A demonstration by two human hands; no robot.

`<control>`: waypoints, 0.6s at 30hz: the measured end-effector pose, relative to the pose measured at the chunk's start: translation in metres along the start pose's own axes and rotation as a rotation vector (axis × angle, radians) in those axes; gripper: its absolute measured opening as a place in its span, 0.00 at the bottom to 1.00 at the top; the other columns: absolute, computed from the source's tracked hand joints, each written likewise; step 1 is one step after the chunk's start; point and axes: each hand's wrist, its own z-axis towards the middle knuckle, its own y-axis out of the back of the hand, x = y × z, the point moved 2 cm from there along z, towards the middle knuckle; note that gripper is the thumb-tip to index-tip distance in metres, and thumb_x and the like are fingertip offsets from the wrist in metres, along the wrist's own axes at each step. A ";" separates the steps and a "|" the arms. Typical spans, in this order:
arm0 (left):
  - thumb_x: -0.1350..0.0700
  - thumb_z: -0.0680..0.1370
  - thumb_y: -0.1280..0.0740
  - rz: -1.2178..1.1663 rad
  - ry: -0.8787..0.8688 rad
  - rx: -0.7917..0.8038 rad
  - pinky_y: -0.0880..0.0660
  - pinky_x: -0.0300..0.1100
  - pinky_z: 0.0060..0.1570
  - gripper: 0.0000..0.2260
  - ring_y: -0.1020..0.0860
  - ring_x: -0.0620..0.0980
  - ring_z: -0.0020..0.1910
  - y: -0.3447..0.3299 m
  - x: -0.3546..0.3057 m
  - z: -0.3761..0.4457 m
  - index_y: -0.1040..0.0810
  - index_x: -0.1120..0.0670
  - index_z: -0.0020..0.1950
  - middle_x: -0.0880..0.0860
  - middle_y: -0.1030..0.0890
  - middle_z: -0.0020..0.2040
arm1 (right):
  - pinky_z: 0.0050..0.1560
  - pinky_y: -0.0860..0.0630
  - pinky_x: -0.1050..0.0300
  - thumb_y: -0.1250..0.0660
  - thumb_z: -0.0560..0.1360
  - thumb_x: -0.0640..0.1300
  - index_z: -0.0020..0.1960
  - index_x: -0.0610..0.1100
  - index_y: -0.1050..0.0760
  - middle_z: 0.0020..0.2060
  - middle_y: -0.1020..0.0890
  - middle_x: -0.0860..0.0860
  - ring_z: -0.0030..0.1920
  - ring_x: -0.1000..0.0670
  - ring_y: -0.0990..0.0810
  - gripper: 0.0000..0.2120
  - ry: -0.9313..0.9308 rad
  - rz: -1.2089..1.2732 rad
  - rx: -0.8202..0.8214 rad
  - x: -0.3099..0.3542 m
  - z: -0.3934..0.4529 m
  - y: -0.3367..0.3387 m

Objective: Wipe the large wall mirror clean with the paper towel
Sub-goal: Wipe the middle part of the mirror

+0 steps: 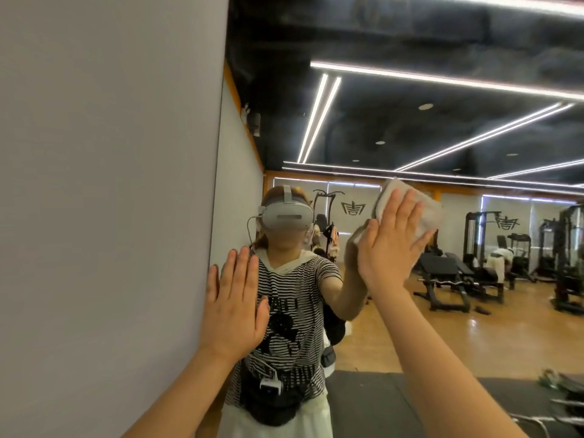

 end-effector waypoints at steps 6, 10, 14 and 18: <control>0.48 0.77 0.46 0.005 0.012 0.023 0.56 0.55 0.75 0.32 0.55 0.54 0.79 -0.001 0.001 -0.001 0.48 0.60 0.77 0.58 0.48 0.78 | 0.72 0.69 0.40 0.57 0.82 0.50 0.76 0.49 0.68 0.75 0.66 0.50 0.77 0.46 0.65 0.28 0.161 0.054 0.047 0.076 -0.029 -0.020; 0.48 0.76 0.45 -0.029 0.020 0.044 0.54 0.55 0.75 0.32 0.51 0.55 0.78 0.000 0.001 -0.001 0.47 0.60 0.77 0.58 0.45 0.78 | 0.73 0.62 0.37 0.59 0.80 0.52 0.77 0.47 0.65 0.77 0.60 0.47 0.77 0.45 0.60 0.29 0.344 0.000 0.073 0.098 -0.041 -0.037; 0.47 0.77 0.45 -0.071 0.024 0.073 0.55 0.54 0.75 0.32 0.54 0.53 0.79 0.003 0.002 -0.001 0.48 0.59 0.78 0.58 0.46 0.78 | 0.72 0.59 0.37 0.56 0.81 0.52 0.77 0.46 0.60 0.77 0.55 0.47 0.77 0.45 0.56 0.28 0.478 -0.061 0.047 0.086 -0.039 -0.036; 0.51 0.77 0.45 -0.273 -0.006 0.068 0.57 0.47 0.76 0.30 0.53 0.49 0.78 0.016 0.006 0.000 0.47 0.56 0.78 0.55 0.45 0.78 | 0.73 0.61 0.38 0.56 0.81 0.53 0.78 0.46 0.60 0.77 0.55 0.47 0.77 0.45 0.56 0.29 0.515 -0.100 0.034 0.084 -0.038 -0.037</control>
